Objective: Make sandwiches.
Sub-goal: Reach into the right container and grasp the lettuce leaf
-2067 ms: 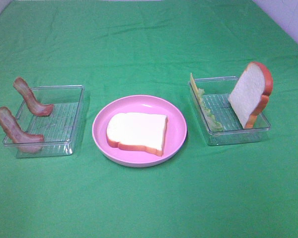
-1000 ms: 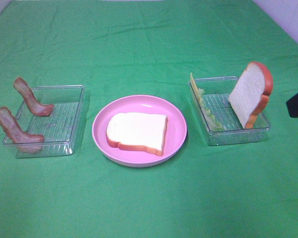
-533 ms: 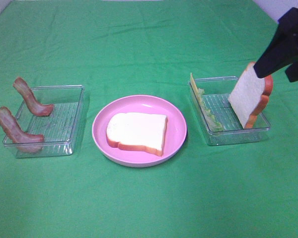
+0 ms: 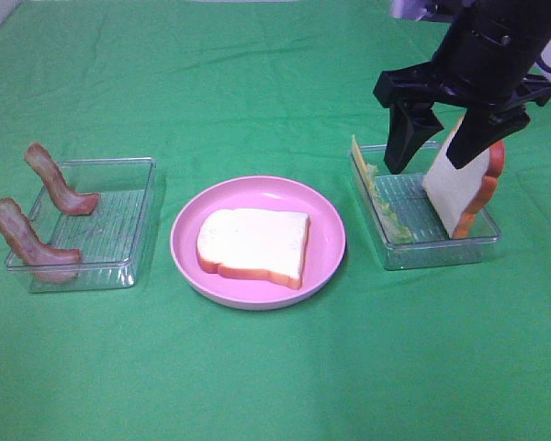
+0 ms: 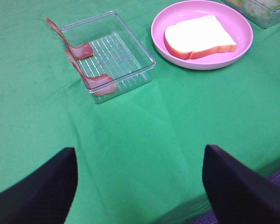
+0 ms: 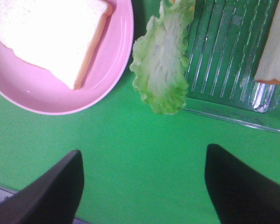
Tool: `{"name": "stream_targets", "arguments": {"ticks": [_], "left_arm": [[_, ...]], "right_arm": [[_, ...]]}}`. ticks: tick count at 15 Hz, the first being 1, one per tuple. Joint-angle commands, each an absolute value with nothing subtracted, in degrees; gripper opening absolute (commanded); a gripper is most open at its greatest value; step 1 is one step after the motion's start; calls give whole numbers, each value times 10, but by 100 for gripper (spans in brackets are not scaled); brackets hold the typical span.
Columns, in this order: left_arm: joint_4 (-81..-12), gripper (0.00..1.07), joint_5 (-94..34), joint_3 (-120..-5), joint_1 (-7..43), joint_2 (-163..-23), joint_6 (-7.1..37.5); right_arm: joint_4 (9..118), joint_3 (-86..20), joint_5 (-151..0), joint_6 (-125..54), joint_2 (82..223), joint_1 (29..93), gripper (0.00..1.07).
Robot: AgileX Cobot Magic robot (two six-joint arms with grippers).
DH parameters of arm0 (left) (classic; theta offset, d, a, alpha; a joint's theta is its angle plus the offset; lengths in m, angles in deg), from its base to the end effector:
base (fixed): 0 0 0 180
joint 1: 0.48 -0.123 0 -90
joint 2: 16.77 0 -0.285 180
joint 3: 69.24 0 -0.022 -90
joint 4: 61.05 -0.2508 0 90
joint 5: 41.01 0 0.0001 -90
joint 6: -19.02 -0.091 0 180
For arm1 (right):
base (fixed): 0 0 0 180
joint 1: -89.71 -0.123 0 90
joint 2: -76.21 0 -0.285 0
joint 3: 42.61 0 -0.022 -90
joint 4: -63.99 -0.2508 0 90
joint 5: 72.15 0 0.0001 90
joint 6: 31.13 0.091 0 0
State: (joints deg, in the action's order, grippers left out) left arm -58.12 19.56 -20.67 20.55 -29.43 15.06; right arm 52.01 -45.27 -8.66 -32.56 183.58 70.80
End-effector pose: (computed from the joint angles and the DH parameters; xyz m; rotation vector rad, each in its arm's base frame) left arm 0.0064 -0.0068 0.2775 0.4613 2.0834 -0.2380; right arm 0.3277 0.1301 0.2652 -0.4128 2.9211 0.3340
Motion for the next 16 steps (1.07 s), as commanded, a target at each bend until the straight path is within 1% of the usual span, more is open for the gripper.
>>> {"name": "stream_targets", "arguments": {"ticks": [1,9,12,14,16], "left_arm": [[-578,71,189,-206,209,-291,150],[-578,71,189,-206,209,-291,150],[-578,71,189,-206,209,-291,150],[-578,71,189,-206,209,-291,150],[-578,71,189,-206,209,-291,150]], "right_arm": [[514,-465,-112,-319,1869,706,68],[532,-566,-91,-304,2019,707,68],[552,-598,-85,-290,2050,707,62],[580,-602,-87,-274,2055,707,60],[580,-602,-90,-277,2055,707,59]]}}
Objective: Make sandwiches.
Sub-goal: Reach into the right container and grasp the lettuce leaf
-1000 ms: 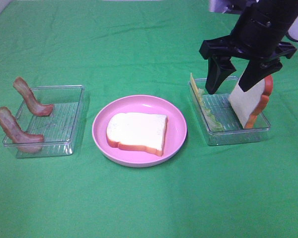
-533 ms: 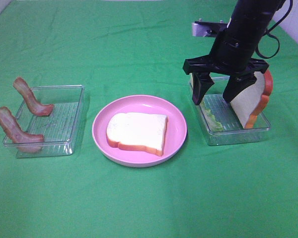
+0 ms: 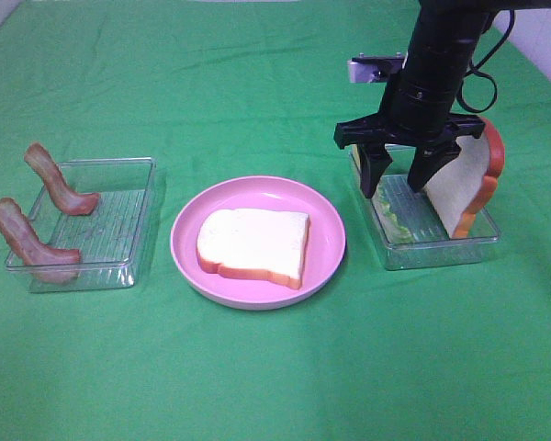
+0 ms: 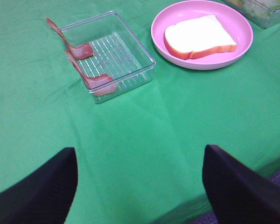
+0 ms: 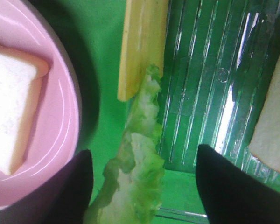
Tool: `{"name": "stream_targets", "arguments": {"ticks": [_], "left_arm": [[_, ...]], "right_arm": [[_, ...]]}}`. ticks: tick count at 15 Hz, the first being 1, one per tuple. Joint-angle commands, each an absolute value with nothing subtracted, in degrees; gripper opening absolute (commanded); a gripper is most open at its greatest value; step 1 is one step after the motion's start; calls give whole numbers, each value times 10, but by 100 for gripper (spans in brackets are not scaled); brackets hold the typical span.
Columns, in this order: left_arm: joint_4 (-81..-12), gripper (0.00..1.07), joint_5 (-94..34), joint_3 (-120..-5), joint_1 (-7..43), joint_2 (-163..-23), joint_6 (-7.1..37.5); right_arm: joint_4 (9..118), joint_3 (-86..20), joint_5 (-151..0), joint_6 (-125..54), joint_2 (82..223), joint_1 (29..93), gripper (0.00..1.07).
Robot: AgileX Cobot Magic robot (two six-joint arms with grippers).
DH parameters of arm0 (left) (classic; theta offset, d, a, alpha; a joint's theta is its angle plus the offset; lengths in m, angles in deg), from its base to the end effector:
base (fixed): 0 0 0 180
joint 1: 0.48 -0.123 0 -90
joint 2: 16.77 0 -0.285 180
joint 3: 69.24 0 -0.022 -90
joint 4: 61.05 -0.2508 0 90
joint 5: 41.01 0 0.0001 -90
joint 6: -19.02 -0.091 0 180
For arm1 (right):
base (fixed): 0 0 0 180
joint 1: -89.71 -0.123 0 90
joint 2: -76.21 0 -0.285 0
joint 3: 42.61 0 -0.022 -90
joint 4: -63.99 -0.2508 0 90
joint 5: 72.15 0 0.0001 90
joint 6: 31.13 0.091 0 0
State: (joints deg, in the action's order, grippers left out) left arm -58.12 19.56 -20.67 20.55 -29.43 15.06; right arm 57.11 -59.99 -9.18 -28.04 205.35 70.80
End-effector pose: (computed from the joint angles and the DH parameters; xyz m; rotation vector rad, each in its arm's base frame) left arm 0.0064 -0.0068 0.2775 0.4613 2.0834 -0.2380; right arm 0.4031 0.1484 0.1814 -0.3464 3.0467 0.1918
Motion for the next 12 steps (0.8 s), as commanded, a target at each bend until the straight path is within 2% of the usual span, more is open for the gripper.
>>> {"name": "stream_targets", "arguments": {"ticks": [1,6,10,11,12], "left_arm": [[-578,71,189,-206,209,-291,150],[-578,71,189,-206,209,-291,150],[-578,71,189,-206,209,-291,150],[-578,71,189,-206,209,-291,150],[-578,71,189,-206,209,-291,150]], "right_arm": [[578,-602,-91,-277,2055,707,57],[571,-602,-89,-280,2056,707,43],[569,-604,-80,-294,2056,707,6],[569,-604,-73,-294,2056,707,0],[570,-604,-66,-294,2055,707,0]]}}
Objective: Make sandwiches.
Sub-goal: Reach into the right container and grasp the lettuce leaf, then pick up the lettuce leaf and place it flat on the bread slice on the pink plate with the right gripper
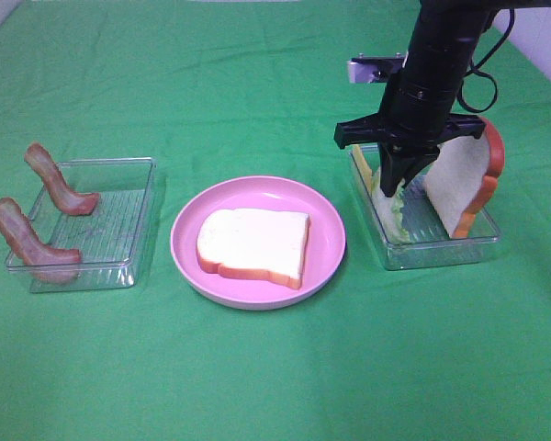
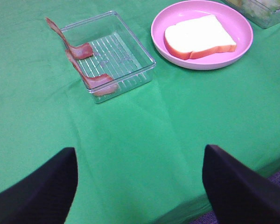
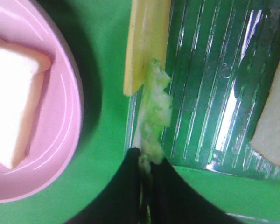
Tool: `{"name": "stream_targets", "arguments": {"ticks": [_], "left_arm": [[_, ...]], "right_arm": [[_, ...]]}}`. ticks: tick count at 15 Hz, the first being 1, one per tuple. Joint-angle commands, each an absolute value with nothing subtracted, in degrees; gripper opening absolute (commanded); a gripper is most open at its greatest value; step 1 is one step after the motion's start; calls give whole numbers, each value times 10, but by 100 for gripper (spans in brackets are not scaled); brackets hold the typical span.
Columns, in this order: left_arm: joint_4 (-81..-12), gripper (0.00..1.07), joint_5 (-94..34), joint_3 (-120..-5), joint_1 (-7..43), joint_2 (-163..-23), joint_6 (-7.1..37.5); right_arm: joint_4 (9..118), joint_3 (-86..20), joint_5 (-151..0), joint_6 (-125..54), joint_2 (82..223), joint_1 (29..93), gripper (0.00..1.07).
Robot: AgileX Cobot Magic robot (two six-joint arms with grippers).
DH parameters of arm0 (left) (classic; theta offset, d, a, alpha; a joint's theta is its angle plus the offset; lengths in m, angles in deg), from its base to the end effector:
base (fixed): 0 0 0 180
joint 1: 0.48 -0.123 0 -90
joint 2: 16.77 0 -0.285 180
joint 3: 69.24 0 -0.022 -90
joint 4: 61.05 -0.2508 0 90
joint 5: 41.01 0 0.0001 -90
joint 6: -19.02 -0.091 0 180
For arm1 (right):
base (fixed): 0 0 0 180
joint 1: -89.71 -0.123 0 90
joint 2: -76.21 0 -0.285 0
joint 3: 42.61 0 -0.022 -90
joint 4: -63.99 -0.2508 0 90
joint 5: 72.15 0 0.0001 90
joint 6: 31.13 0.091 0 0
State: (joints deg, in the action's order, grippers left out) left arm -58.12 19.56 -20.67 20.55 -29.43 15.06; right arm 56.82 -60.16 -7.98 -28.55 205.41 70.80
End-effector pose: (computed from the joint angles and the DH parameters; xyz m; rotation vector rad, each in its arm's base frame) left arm 0.0064 -0.0068 0.2775 0.4613 2.0834 -0.2380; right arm 0.4017 0.1484 0.1816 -0.3610 3.0641 0.1949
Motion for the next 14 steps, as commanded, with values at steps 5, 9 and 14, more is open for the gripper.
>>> {"name": "stream_targets", "arguments": {"ticks": [5,9,14], "left_arm": [[-578,71,189,-206,209,-291,150],[-578,71,189,-206,209,-291,150],[-578,71,189,-206,209,-291,150]], "right_arm": [[577,-605,-57,-294,2021,707,0],[605,-605,-29,-292,1941,707,0],[528,-604,-21,-300,1825,707,0]]}}
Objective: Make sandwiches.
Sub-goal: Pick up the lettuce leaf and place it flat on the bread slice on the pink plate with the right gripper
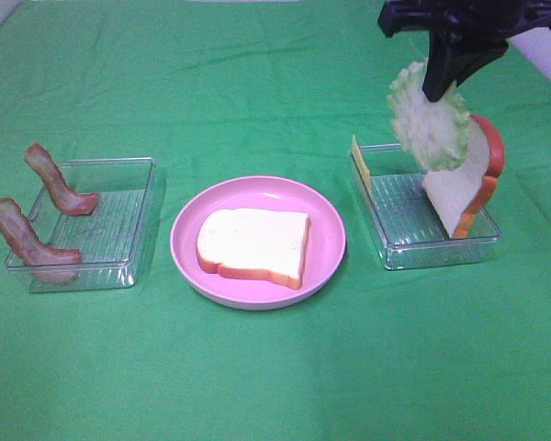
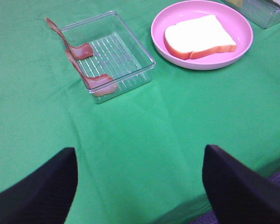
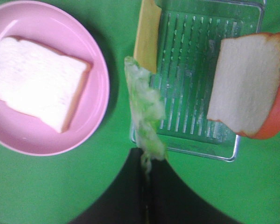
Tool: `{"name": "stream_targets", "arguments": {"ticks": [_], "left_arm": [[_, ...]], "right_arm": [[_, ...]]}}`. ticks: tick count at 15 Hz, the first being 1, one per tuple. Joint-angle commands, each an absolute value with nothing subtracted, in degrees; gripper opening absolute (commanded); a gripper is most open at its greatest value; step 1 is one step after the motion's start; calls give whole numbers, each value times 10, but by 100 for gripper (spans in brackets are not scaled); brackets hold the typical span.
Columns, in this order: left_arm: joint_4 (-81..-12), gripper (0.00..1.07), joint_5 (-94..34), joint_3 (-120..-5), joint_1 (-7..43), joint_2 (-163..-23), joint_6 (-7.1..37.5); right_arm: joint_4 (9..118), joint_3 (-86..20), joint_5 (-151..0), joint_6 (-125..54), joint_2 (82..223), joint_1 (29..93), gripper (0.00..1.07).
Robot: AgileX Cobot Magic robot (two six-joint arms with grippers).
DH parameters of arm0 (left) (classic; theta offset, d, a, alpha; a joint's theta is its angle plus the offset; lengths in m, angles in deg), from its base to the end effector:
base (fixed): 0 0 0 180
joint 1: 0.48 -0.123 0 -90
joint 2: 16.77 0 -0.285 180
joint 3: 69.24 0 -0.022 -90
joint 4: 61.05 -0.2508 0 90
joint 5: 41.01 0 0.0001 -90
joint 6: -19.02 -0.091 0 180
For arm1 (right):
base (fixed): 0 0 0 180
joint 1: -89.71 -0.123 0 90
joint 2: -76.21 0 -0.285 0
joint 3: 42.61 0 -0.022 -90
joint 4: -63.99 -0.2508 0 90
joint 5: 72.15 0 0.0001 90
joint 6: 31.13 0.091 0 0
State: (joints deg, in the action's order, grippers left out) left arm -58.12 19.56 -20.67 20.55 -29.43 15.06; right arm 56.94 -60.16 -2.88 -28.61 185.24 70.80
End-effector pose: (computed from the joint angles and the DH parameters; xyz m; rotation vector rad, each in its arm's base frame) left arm 0.0064 -0.0068 0.2775 0.4613 2.0834 -0.2380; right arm 0.3506 0.1311 0.3226 -0.3687 2.7988 0.2591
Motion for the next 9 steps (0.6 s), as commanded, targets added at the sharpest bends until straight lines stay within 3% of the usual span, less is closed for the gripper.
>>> {"name": "stream_targets", "arguments": {"ticks": [1,4,9], "left_arm": [[-578,71,189,-206,209,-291,150],[-578,71,189,-206,209,-291,150],[-578,71,189,-206,209,-291,150]], "right_arm": [[485,-604,-21,-315,1814,707,0],[355,-595,-26,-374,1812,707,0],[90,-454,-150,-512,1831,705,0]]}}
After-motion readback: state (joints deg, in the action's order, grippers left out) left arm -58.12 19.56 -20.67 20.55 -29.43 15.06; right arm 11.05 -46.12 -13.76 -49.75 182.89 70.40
